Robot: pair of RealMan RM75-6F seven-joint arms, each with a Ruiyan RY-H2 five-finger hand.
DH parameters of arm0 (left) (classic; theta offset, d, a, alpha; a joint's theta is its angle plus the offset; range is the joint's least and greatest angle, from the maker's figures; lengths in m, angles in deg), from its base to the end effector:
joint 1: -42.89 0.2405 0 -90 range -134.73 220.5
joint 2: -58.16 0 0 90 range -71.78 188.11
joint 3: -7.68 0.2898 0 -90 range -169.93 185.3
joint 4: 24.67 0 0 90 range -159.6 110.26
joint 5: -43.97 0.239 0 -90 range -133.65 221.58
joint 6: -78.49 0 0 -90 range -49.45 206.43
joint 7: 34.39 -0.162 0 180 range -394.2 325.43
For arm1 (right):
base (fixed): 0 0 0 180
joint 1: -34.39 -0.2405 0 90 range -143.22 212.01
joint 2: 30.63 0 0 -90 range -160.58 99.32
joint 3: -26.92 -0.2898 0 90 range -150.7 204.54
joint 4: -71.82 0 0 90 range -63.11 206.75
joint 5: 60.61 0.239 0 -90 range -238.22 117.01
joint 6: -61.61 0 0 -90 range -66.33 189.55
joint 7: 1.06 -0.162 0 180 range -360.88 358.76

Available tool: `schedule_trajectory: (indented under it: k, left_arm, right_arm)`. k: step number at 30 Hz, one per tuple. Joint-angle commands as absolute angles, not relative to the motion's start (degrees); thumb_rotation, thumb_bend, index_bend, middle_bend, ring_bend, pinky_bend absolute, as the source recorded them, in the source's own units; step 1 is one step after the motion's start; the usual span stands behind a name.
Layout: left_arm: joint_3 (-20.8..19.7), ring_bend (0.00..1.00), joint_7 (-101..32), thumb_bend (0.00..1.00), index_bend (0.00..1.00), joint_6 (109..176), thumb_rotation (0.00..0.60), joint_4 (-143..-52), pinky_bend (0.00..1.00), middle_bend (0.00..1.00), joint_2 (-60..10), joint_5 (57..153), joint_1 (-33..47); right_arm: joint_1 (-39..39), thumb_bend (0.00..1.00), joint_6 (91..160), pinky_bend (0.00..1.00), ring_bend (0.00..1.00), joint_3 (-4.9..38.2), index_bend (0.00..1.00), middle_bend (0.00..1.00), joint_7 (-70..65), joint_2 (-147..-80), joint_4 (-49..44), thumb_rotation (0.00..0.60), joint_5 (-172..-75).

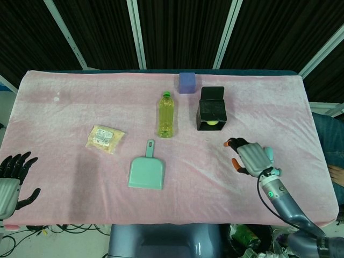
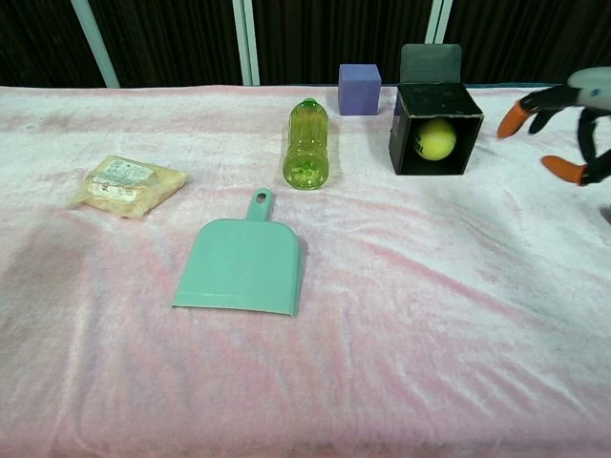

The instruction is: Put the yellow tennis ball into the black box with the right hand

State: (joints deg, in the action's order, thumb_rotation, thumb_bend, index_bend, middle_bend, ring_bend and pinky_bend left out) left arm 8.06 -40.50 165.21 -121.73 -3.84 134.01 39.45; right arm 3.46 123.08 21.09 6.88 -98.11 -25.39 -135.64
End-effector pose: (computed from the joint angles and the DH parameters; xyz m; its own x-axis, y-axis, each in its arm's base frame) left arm -0.3348 0.1805 0.1437 0.4570 0.0361 0.8887 0.8887 -0.0601 -0.4546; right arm -0.2396 -0.3408 0.0705 0.4281 -0.2124 0.8784 -0.8828 -0.3064 0.3562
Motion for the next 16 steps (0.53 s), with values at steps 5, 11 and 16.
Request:
schedule_trajectory:
  k: [5,11,16]
  left_arm:
    - [7.69,0.0,-39.47,0.27,0.14,166.18,0.6,-122.99,0.0,0.04,-2.76,134.34,39.64]
    - [7.6,0.0,-38.96,0.27,0.14,166.86,0.6,-122.77,0.0,0.04,-2.28,135.33,39.6]
    - [7.6,0.0,-38.7,0.27,0.14,167.15,0.6,-122.43,0.0,0.04,-2.26,135.72,39.63]
  right_arm:
    - [15.48,0.31,140.67,0.35,0.16,24.96,0.12,0.14,6.97,-93.44,-26.01,0.6,-142.32]
    - [20.28,0.3,147.83,0.33,0.16,26.03,0.12,0.13,6.87,-95.76,-21.02,0.6,-145.01]
    - [23.25,0.3,151.51,0.32,0.15,26.42,0.12,0.12,6.9,-98.26,-16.98,0.6,-145.69]
